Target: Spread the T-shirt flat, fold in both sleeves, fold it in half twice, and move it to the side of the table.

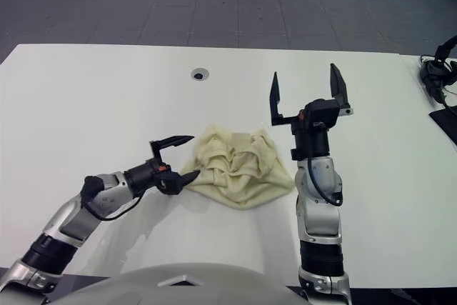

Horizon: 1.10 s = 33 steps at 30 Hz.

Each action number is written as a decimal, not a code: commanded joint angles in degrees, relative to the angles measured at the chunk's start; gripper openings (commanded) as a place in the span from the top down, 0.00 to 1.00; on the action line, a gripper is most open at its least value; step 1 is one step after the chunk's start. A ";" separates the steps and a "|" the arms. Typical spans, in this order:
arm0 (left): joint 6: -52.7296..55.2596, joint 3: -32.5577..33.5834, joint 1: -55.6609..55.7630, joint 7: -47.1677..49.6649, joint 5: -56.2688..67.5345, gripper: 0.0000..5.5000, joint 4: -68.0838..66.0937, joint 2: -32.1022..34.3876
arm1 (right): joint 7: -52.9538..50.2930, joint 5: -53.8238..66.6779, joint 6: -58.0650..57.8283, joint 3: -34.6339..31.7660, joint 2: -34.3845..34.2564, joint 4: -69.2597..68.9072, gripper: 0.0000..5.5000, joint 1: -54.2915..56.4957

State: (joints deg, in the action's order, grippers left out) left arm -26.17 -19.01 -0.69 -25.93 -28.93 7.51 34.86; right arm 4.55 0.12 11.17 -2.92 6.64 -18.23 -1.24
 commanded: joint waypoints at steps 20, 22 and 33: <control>3.07 -0.63 1.33 -0.52 0.86 0.02 0.82 -1.60 | 0.53 -1.01 -0.10 0.97 0.35 -1.09 0.02 -0.58; 2.89 -0.78 1.48 -0.28 0.44 0.02 0.26 -1.65 | 0.47 -0.99 -0.11 1.00 0.27 -1.00 0.02 -0.44; 2.89 -1.01 2.72 0.75 0.36 0.02 -0.62 -3.57 | -0.01 -2.42 -0.23 1.49 0.38 -0.53 0.02 -0.22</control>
State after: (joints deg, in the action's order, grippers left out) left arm -23.48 -19.61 1.43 -25.48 -27.89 7.52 31.79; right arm 4.74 -1.08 11.20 -1.69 6.67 -19.01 -1.80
